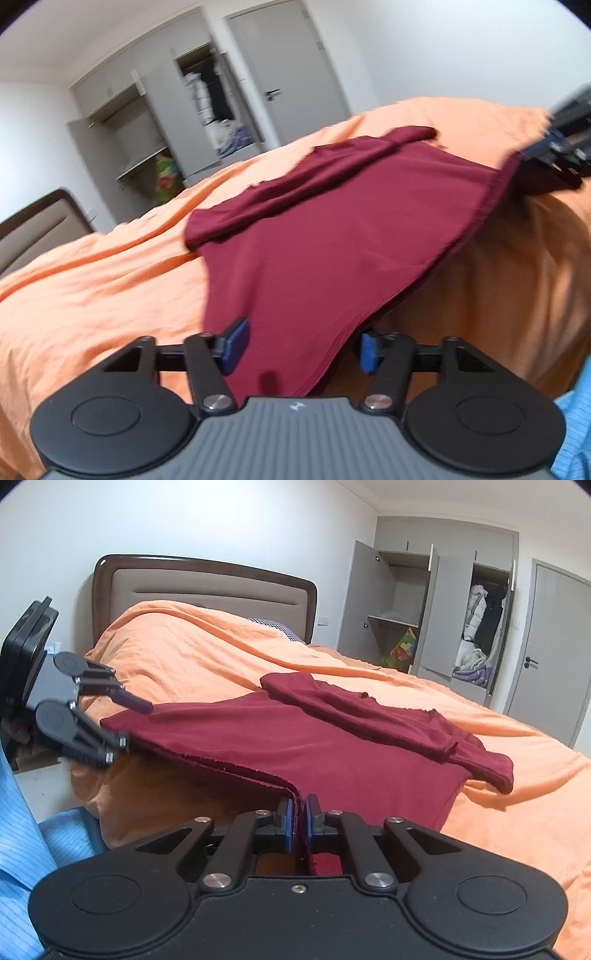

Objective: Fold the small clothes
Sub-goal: 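Grasp the sweater hem with the right gripper while the left gripper grasps it too, then lift the hem with both grippers and fold it over toward the collar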

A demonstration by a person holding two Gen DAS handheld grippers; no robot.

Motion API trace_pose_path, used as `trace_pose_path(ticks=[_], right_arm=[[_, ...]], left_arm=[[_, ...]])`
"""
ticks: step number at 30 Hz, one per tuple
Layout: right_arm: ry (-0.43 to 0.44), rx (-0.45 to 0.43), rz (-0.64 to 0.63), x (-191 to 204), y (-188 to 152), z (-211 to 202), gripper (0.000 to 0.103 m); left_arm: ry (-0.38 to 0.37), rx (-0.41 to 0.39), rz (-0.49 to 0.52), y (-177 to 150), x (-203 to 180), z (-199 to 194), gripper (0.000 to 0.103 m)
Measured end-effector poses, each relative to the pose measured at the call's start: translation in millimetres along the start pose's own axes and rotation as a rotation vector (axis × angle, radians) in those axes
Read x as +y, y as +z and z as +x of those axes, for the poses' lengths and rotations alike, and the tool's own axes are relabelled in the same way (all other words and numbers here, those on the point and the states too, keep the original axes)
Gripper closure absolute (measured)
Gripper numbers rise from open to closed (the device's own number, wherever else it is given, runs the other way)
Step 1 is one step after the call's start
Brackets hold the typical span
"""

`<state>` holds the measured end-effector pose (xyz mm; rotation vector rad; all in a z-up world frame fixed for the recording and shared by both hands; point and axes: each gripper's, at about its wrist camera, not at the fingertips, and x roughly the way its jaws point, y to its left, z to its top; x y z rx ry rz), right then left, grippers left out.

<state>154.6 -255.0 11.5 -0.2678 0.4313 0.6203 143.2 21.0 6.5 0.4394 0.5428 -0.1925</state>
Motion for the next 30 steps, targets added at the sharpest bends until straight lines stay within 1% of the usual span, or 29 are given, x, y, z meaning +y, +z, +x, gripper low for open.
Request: trace_pose_path(ticks=[2,3,5,6,7,8,10,11,12,13,14,15,16,17,18,19,20,22,25,28,30], right_arm=[[0.003,0.009,0.007,1.3,-3.2,1.4,0.096],[0.004,0.015,0.009,1.9,-5.0,1.9,0.096],[0.004,0.034,0.008,3.1,-9.3,3.2,0.095],[0.002,0.046,0.003,4.1,-12.1,3.8,0.092],[0.002,0.06,0.0,4.5,-14.2,4.5,0.086],[0.004,0.076,0.0,4.9,-17.1,5.2,0.081],[-0.002,0.106,-0.012,6.8,-23.8,6.3,0.075],[-0.012,0.119,-0.026,8.3,-27.8,6.6,0.067],[-0.028,0.13,-0.044,10.6,-32.1,6.5,0.061],[-0.054,0.137,-0.065,13.7,-36.3,6.1,0.053],[-0.084,0.141,-0.084,16.1,-40.2,5.7,0.053],[-0.108,0.144,-0.095,17.0,-43.4,4.8,0.053],[-0.127,0.142,-0.098,17.2,-45.8,3.5,0.056],[-0.143,0.135,-0.091,16.1,-47.5,1.5,0.072],[-0.156,0.123,-0.083,15.2,-48.4,-0.8,0.083],[-0.159,0.111,-0.077,14.3,-48.2,-3.4,0.096],[-0.16,0.093,-0.076,13.6,-47.4,-7.0,0.095],[-0.173,0.043,-0.088,13.2,-45.2,-17.3,0.098],[-0.203,-0.032,-0.104,13.5,-38.9,-32.7,0.099],[-0.223,-0.089,-0.107,13.0,-32.9,-46.1,0.099],[-0.226,-0.117,-0.105,13.9,-28.5,-54.5,0.099]], left_arm=[[0.01,0.022,-0.027,-0.9,11.1,3.4,0.057],[0.011,0.033,-0.039,-1.4,15.8,5.3,0.062],[0.007,0.04,-0.067,-2.7,24.1,6.5,0.074],[0.001,0.035,-0.082,-3.3,28.1,5.7,0.076],[-0.004,0.029,-0.092,-3.3,31.2,6.1,0.077],[-0.007,0.022,-0.095,-3.1,33.2,6.3,0.081],[-0.01,0.015,-0.082,-2.4,34.0,5.8,0.087],[-0.004,0.01,-0.071,-2.0,33.4,5.3,0.087],[0.005,0.006,-0.059,-1.6,32.7,5.5,0.087],[0.018,0.003,-0.048,-1.2,31.6,5.2,0.087],[0.034,0.001,-0.04,-0.7,30.6,5.0,0.085],[0.046,0.001,-0.035,-0.4,29.9,4.8,0.084],[0.048,0.004,-0.033,0.1,29.4,5.0,0.084],[0.047,0.006,-0.032,0.3,29.8,4.8,0.085],[0.044,0.007,-0.029,0.2,29.1,3.6,0.087],[0.043,0.006,-0.023,0.5,28.3,2.5,0.093],[0.045,0.001,-0.015,1.1,27.4,1.2,0.098],[0.064,-0.022,0.0,2.7,24.7,-5.0,0.098],[0.094,-0.066,0.003,5.0,23.0,-15.2,0.099],[0.138,-0.118,0.001,6.0,21.2,-26.7,0.099],[0.149,-0.15,-0.014,7.1,21.5,-35.6,0.099]])
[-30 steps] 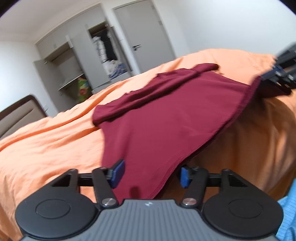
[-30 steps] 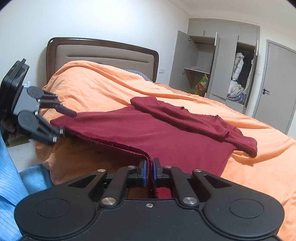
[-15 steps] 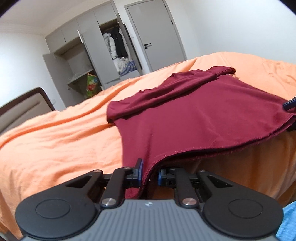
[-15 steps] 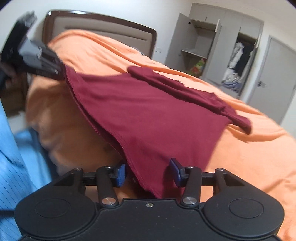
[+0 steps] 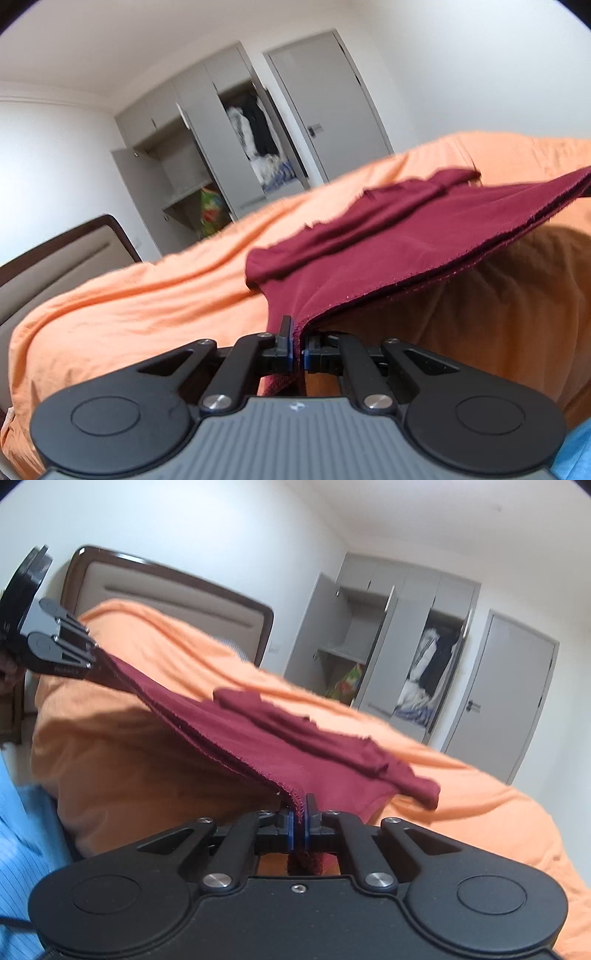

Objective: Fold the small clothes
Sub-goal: 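Lift the hem with both grippers and fold it over toward the collar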

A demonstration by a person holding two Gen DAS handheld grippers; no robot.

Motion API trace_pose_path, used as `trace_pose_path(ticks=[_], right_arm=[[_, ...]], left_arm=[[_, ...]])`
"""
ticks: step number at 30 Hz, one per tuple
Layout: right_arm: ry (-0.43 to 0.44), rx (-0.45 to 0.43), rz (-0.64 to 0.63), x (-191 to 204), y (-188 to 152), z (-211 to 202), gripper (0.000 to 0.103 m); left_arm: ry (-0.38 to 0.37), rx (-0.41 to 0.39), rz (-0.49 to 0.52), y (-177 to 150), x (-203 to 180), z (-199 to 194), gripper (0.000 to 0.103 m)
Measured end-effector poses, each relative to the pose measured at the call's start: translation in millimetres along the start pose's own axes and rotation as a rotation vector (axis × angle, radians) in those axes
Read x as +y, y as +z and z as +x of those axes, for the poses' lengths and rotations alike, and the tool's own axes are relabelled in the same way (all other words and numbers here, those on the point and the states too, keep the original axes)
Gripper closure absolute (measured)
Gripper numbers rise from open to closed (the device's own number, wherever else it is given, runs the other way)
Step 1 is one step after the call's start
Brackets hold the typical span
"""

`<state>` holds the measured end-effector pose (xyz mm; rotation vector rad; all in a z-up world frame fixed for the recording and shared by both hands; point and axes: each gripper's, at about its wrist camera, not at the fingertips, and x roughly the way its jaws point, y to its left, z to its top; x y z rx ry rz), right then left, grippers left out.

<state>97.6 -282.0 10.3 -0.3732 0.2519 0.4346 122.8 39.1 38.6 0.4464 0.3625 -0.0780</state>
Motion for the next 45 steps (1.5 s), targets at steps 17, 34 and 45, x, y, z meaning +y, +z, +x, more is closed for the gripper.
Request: trace_pose_path(ticks=[17,34,45], right_arm=[[0.168,0.037,0.064,-2.7,32.9,-87.4,0.099],[0.086,-0.045,-0.038,-83.3,70.0,46.6,0.098],[0.056,0.061,-0.014,-160.9,90.2,188.0,0.098]], left_arm=[[-0.172,-0.043,-0.015,0.6,42.5,-65.8,0.099],[-0.199,-0.114,0.156,85.5,51.4,72.0,0.098],[-0.237,0.006,0.109,138.2,61.2,215.6,0.097]])
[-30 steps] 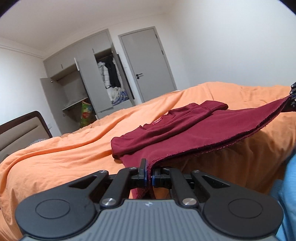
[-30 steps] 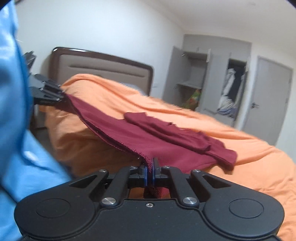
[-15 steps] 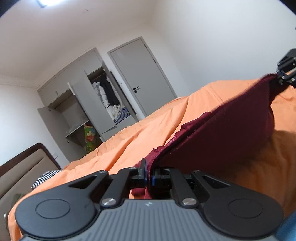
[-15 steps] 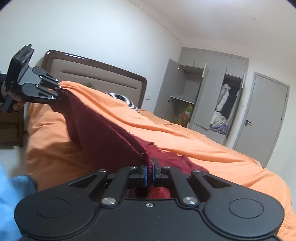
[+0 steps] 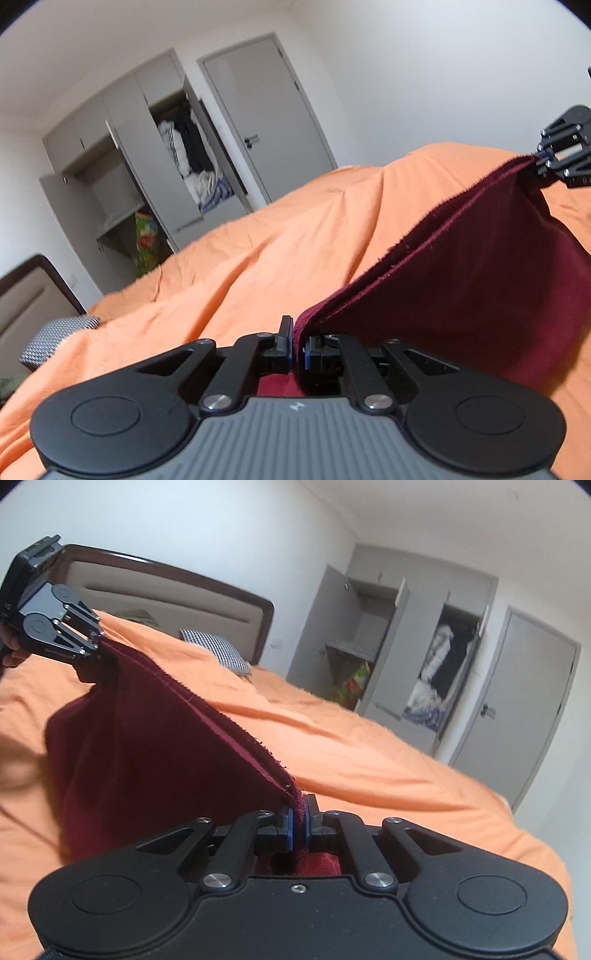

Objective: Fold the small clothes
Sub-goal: 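Lift the hem with both grippers and fold it over toward the collar, then lower the hem onto the sweater and open both grippers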

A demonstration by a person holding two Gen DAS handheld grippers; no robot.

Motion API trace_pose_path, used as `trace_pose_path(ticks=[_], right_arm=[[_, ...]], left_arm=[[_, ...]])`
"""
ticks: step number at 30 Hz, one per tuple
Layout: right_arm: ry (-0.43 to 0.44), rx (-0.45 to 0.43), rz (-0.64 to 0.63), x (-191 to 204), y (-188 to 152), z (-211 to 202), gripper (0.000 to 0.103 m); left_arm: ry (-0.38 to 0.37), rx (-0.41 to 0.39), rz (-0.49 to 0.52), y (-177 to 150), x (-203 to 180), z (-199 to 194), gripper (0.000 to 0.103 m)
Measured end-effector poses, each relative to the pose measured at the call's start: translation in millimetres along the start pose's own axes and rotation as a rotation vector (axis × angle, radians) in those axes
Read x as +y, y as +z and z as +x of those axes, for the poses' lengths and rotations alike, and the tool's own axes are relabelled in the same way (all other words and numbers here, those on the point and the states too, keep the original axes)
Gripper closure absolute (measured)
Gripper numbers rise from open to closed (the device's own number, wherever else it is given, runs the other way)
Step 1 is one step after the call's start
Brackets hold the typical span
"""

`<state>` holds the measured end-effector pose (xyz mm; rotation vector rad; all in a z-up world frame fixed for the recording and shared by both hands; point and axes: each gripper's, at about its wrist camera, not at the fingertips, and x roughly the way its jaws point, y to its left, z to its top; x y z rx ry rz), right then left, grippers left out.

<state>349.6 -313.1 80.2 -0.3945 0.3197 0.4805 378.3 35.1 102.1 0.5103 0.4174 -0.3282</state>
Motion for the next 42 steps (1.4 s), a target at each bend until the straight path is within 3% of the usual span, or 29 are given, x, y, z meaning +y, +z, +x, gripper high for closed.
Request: trace_pose_path(ticks=[9,12,15,19,22,23,24,26,27,29,32,34,38,42], right_arm=[[-0.008,0.137,0.08,-52.4,-5.2,114.5,0.097],[0.017,0.186,0.108,-63.0,-9.9,143.8,0.097],[0.034,0.23,0.106,-66.2,-13.5,167.6,0.097],[0.046,0.262,0.104,-66.0,-20.8,188.3,0.096],[0.056,0.271,0.117,-67.3,-26.7,195.9,0.095],[0.057,0.277,0.125,-68.5,-28.8,198.6,0.09],[0.057,0.287,0.136,-70.0,-30.1,202.1,0.087],[0.048,0.308,0.156,-76.1,-32.4,206.7,0.068],[0.045,0.317,0.167,-79.0,-33.4,209.6,0.063],[0.027,0.324,0.196,-84.5,-35.6,211.5,0.043],[-0.016,0.323,0.27,-95.8,-39.6,214.2,0.02],[-0.026,0.329,0.315,-101.8,-43.9,216.7,0.017],[-0.022,0.364,0.346,-108.2,-50.0,223.9,0.011],[-0.01,0.384,0.344,-114.0,-50.5,230.5,0.005]], left_arm=[[-0.006,0.142,0.009,17.3,23.2,112.3,0.097],[-0.056,0.254,-0.083,11.4,34.0,148.5,0.097],[-0.115,0.353,-0.264,0.2,57.5,182.2,0.097],[-0.165,0.379,-0.401,-15.5,78.3,205.3,0.096],[-0.152,0.39,-0.409,-23.6,81.7,212.2,0.083],[-0.14,0.394,-0.413,-26.5,82.6,211.4,0.069],[-0.123,0.398,-0.42,-29.1,84.0,210.7,0.062],[-0.1,0.402,-0.439,-30.7,90.2,212.5,0.032],[-0.086,0.403,-0.447,-31.6,95.2,213.3,0.026],[-0.059,0.398,-0.467,-31.9,102.5,211.9,0.008],[-0.058,0.396,-0.502,-34.2,108.7,209.2,0.005],[-0.066,0.393,-0.545,-34.1,112.7,211.1,0.0],[-0.162,0.419,-0.664,-40.0,131.3,220.2,0.001],[-0.187,0.446,-0.691,-46.1,147.7,225.8,0.0]])
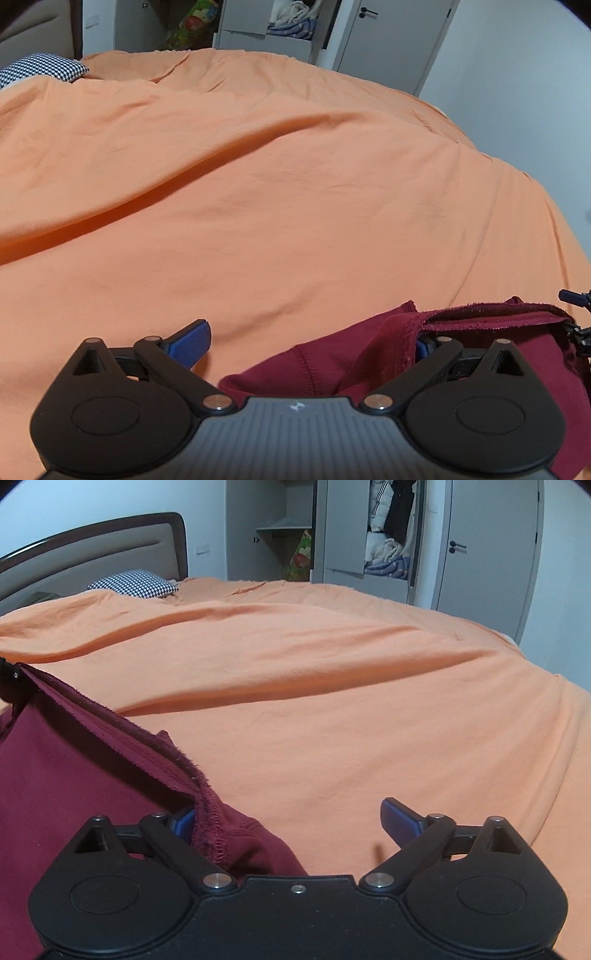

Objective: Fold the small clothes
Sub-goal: 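Lower the hem onto the sweater and open both grippers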

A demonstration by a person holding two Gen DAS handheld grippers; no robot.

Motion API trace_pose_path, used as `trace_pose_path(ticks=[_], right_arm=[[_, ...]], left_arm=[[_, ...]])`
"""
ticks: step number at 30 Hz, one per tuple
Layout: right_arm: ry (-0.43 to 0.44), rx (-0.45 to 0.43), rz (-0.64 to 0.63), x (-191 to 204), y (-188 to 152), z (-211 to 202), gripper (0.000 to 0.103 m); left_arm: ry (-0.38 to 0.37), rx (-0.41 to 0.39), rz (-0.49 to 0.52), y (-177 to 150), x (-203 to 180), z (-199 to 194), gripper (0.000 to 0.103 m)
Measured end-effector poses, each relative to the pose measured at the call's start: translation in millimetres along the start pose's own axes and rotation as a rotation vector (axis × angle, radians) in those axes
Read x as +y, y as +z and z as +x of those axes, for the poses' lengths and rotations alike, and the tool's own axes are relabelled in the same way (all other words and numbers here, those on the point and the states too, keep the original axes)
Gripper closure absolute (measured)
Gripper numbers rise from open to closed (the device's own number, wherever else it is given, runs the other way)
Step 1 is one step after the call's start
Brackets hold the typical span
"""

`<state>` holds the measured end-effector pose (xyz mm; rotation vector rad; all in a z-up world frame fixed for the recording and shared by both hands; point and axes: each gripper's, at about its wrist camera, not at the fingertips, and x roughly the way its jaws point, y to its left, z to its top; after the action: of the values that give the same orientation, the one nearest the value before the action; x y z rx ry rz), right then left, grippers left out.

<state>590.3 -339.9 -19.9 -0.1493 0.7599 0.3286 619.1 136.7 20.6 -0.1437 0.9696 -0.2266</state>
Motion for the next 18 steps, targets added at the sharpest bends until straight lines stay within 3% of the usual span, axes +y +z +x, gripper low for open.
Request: trace_pose_path(ticks=[5,9,12,15,18], right_arm=[[0.057,0.047,0.039,-17.8,7.1,5.7,0.001],[0.177,0.139,0.158,-40.9,10.3,14.1,0.001],[0.191,0.114,0.179,-47.6,13.0,9.5,0.001],[0.196,0.085,0.189,-47.8,15.1,2.9,0.001],[0.266,0.077,0.308,-58.5,14.0,0.8,0.001]], left_arm=[[0.005,0.023,0.003,5.3,8.2,6.0,0.0],[0.003,0.043,-0.085,6.5,21.7,10.0,0.001],[-0.001,0.035,-0.117,3.3,22.8,12.8,0.001],[0.079,0.0,-0.088,2.3,14.1,14.2,0.001],[0.173,0.014,-0.124,3.6,13.4,21.3,0.001]])
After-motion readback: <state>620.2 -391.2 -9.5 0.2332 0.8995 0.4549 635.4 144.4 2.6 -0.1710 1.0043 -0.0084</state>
